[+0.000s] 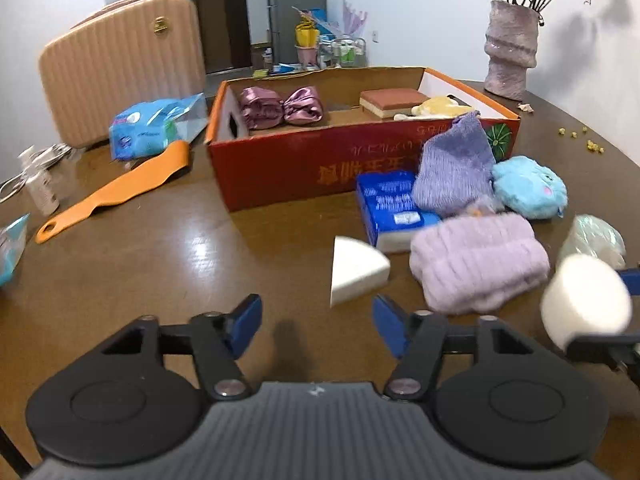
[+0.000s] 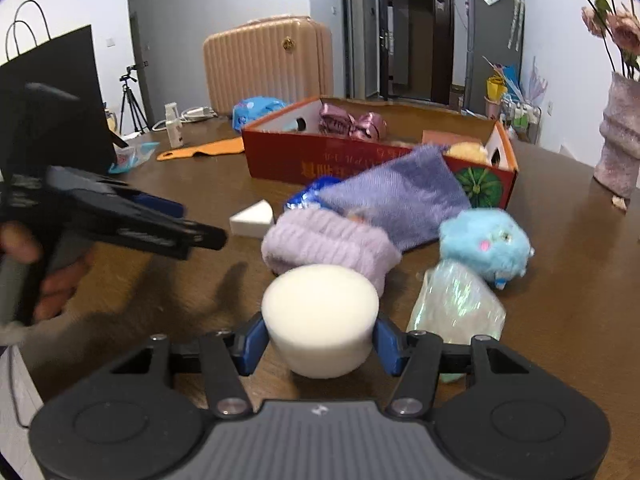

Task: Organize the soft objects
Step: 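Grasp the white sponge cylinder with the right tool while the left tool grasps the white sponge wedge, then carry both white sponges into the cardboard box and open both tools, then withdraw both tools from the box back over the table items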

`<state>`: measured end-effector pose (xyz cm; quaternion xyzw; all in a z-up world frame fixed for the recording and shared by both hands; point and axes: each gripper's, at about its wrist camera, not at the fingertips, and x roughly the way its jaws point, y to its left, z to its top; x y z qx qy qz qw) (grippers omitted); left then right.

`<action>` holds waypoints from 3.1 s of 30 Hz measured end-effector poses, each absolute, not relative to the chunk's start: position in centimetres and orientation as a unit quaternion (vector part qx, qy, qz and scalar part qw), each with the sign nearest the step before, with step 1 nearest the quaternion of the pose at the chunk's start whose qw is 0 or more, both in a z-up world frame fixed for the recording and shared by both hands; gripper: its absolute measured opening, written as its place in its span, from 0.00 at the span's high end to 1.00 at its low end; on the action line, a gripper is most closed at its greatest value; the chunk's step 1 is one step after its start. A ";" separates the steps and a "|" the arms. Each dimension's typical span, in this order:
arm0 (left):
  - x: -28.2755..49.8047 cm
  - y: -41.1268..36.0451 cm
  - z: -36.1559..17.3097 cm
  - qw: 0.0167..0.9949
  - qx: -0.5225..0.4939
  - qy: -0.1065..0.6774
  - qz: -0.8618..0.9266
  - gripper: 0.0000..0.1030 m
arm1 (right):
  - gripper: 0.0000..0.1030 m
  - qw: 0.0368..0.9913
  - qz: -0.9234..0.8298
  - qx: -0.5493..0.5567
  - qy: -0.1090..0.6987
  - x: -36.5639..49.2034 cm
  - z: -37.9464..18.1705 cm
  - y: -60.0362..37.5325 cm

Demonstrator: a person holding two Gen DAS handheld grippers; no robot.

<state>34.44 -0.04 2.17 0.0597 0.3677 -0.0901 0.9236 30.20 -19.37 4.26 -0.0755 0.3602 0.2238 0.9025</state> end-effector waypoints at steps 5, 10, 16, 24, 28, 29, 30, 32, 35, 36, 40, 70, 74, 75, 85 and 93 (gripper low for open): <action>37.5 -1.1 1.5 0.910 0.094 0.386 -0.118 0.40 | 0.46 0.890 0.248 -0.091 0.371 31.4 5.8 -19.3; 39.2 -1.9 0.8 0.897 0.083 0.396 -0.180 0.70 | 0.46 0.880 0.263 -0.087 0.387 33.7 6.5 -19.2; 38.4 -1.4 2.4 0.885 0.106 0.402 -0.211 0.74 | 0.46 0.868 0.275 -0.080 0.406 35.9 7.4 -19.7; 41.6 1.0 9.0 0.880 0.111 0.399 -0.231 0.74 | 0.46 0.857 0.301 -0.104 0.405 42.2 11.5 -19.0; 46.2 1.7 11.0 0.888 0.109 0.394 -0.213 0.73 | 0.46 0.860 0.301 -0.125 0.393 47.2 13.5 -17.8; 47.5 1.8 11.1 0.888 0.105 0.397 -0.209 0.73 | 0.46 0.860 0.301 -0.128 0.391 48.5 13.8 -17.5; 48.7 2.0 11.2 0.887 0.102 0.401 -0.205 0.73 | 0.46 0.860 0.300 -0.132 0.391 50.1 14.1 -17.1; 51.4 2.3 10.8 0.884 0.092 0.414 -0.198 0.73 | 0.46 0.860 0.294 -0.143 0.391 53.1 14.2 -16.4; 55.5 2.6 9.4 0.874 0.079 0.440 -0.190 0.73 | 0.46 0.856 0.283 -0.147 0.408 58.2 13.0 -15.3; 56.9 2.4 8.7 0.871 0.078 0.448 -0.186 0.73 | 0.46 0.853 0.278 -0.147 0.415 59.9 12.3 -15.0; 61.8 2.4 6.0 0.856 0.071 0.484 -0.169 0.72 | 0.46 0.844 0.258 -0.141 0.449 66.0 8.9 -13.7; 54.5 -0.2 13.0 0.864 0.085 0.476 -0.142 0.34 | 0.33 0.854 0.217 -0.122 0.457 60.9 14.2 -16.6; 49.5 -0.8 14.2 0.869 0.086 0.464 -0.149 0.32 | 0.31 0.861 0.230 -0.113 0.440 55.1 16.4 -18.3; 48.2 -0.9 14.2 0.869 0.083 0.463 -0.152 0.32 | 0.31 0.861 0.234 -0.110 0.437 53.7 16.7 -18.8; 33.7 -2.9 9.6 0.853 0.075 0.474 -0.206 0.29 | 0.30 0.854 0.266 -0.092 0.438 38.9 13.9 -23.8; 27.2 -5.2 3.6 0.844 0.098 0.485 -0.210 0.26 | 0.30 0.837 0.263 -0.090 0.472 31.1 8.3 -26.8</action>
